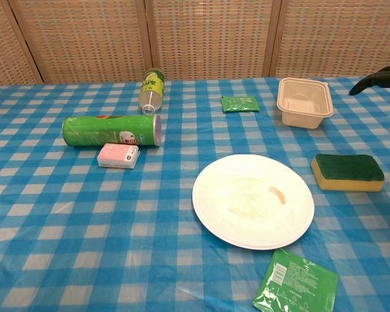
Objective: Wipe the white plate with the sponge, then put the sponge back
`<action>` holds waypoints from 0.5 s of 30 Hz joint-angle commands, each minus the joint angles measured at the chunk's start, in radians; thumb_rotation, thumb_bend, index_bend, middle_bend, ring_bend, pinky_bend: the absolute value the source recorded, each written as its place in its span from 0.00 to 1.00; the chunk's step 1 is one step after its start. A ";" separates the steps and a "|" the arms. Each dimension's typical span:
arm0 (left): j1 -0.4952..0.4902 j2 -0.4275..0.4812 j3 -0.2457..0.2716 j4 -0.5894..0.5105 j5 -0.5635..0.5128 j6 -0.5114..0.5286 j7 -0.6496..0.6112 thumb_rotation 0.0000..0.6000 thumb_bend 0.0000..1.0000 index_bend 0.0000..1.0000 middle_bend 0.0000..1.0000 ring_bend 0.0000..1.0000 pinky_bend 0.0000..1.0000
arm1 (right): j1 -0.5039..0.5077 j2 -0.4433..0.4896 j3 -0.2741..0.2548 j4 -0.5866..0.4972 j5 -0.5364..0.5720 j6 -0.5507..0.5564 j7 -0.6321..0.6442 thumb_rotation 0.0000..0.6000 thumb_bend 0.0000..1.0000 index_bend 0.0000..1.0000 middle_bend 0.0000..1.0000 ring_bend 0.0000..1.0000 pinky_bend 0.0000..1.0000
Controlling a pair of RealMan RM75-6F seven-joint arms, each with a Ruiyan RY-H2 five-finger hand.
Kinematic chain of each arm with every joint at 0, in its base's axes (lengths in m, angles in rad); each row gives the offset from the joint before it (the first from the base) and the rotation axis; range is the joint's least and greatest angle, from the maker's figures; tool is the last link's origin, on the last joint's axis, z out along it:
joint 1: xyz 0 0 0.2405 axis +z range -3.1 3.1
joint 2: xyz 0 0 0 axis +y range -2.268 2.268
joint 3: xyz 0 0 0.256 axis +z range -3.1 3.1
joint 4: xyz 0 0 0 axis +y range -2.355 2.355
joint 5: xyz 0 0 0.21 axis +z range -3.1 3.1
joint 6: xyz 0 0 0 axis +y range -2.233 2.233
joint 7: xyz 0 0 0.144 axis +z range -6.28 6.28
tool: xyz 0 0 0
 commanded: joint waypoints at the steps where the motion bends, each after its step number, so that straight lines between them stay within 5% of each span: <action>1: -0.007 -0.006 -0.007 0.006 -0.019 -0.013 0.007 1.00 0.00 0.00 0.00 0.00 0.00 | 0.075 -0.074 0.021 0.036 0.084 -0.076 -0.082 1.00 0.00 0.22 0.24 0.16 0.24; 15: -0.013 0.000 -0.015 0.008 -0.051 -0.032 -0.002 1.00 0.00 0.00 0.00 0.00 0.00 | 0.201 -0.291 -0.015 0.165 0.328 -0.099 -0.387 1.00 0.04 0.26 0.31 0.23 0.34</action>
